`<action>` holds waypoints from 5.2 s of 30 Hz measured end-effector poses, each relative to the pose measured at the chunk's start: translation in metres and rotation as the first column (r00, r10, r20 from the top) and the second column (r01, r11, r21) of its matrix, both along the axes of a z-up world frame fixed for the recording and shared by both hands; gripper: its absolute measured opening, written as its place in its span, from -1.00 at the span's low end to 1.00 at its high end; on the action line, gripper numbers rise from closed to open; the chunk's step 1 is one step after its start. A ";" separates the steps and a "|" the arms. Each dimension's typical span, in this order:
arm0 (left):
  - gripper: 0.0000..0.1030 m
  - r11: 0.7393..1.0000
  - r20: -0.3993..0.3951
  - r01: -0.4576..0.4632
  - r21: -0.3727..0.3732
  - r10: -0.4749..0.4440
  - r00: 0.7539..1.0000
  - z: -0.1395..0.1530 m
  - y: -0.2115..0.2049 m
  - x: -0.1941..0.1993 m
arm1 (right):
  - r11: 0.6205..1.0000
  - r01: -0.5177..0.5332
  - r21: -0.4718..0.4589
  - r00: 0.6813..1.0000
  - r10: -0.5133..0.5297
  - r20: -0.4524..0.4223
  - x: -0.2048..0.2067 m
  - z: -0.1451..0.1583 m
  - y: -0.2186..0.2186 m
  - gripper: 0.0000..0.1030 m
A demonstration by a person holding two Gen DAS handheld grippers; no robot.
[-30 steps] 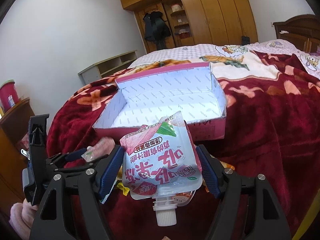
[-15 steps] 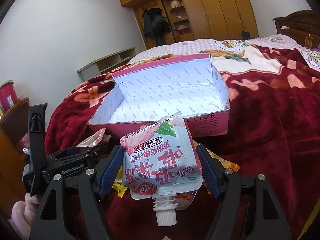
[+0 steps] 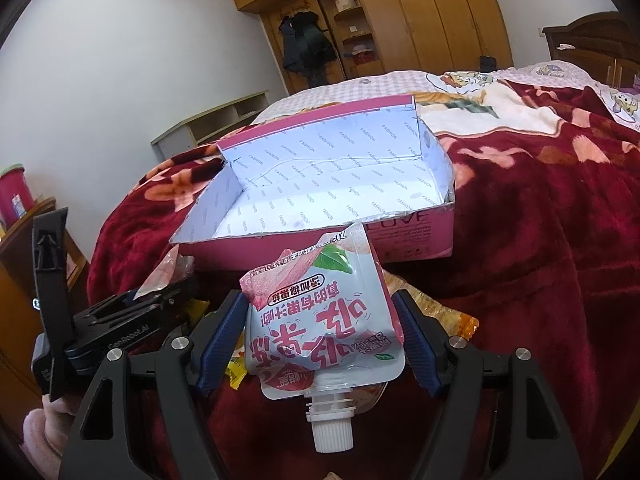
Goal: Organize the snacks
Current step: 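Lift both held snacks and carry them over the pink box, then lower both snacks into the box and open both tools, then withdraw both tools from the box back toward the snack pile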
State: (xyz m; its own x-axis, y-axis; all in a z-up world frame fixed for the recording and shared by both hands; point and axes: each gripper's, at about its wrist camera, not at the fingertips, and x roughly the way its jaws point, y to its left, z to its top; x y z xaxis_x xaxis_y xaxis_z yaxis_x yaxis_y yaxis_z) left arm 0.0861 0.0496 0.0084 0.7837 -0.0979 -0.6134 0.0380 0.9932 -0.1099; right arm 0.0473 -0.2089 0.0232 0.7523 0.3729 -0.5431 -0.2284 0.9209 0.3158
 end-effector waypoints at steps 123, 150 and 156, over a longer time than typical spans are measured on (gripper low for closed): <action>0.44 0.997 -0.003 0.032 0.071 -0.032 0.999 0.067 -0.028 0.013 | 0.999 0.038 -0.025 0.998 -0.037 0.054 0.027 0.056 -0.012 0.71; 0.44 0.992 -0.140 0.108 0.071 -0.097 0.985 0.004 -0.029 -0.034 | 0.996 0.084 -0.005 0.996 -0.084 -0.043 -0.033 0.012 -0.020 0.71; 0.44 0.988 -0.182 0.134 0.080 -0.118 0.976 -0.012 -0.036 -0.032 | 0.996 0.092 0.002 0.994 -0.091 -0.068 -0.033 0.003 -0.024 0.71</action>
State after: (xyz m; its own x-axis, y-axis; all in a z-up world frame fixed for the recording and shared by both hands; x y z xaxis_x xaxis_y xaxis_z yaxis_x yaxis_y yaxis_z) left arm 0.0539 0.0133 -0.0039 0.6472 -0.1263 -0.7517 0.1519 0.9878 -0.0351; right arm 0.0146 -0.2324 0.0259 0.7448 0.3074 -0.5922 -0.1213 0.9351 0.3329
